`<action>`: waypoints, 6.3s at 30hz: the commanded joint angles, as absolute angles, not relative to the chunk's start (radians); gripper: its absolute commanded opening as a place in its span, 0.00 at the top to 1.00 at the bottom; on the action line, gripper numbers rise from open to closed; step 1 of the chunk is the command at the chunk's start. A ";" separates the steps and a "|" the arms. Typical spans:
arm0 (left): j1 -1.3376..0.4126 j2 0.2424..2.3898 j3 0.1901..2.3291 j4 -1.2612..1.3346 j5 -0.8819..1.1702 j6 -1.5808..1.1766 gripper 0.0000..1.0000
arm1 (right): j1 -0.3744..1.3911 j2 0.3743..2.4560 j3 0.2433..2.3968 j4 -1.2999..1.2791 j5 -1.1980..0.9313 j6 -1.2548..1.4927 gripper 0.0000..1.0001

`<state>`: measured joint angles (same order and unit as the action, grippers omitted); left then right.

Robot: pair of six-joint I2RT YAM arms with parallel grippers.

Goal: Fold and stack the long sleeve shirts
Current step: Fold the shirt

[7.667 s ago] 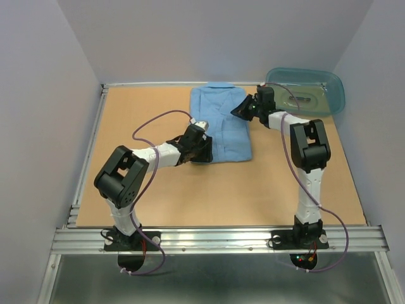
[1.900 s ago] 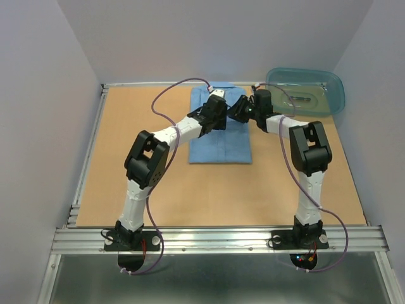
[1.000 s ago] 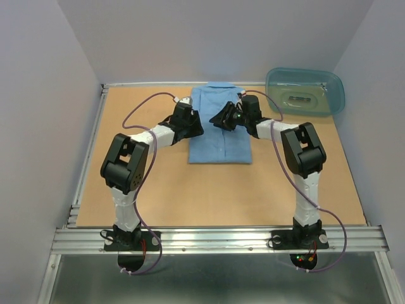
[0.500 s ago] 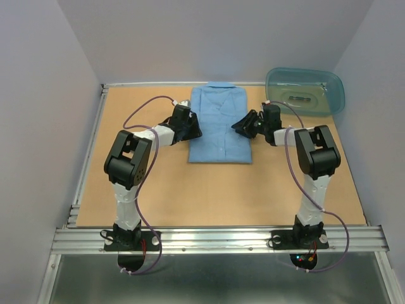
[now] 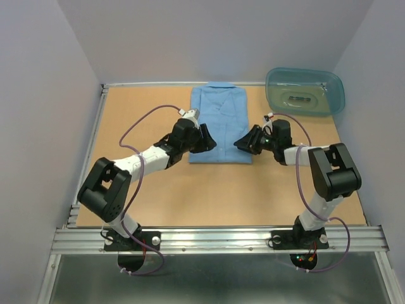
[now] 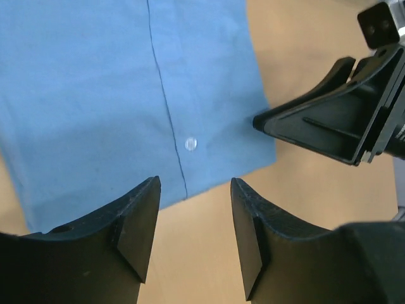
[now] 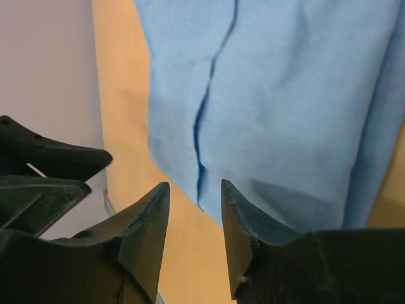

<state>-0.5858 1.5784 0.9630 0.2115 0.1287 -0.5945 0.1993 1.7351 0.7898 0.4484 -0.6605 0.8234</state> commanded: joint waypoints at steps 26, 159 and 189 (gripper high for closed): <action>-0.531 1.339 0.727 0.088 -0.096 -0.736 0.29 | 0.264 1.410 0.767 0.003 -0.218 0.399 0.55; -0.215 1.370 0.554 0.339 0.324 -0.861 1.00 | 1.026 1.838 1.404 -0.210 0.099 0.291 0.73; -0.213 1.169 0.871 -0.299 0.224 -0.589 1.00 | 0.819 1.804 1.020 0.032 -0.092 0.589 0.87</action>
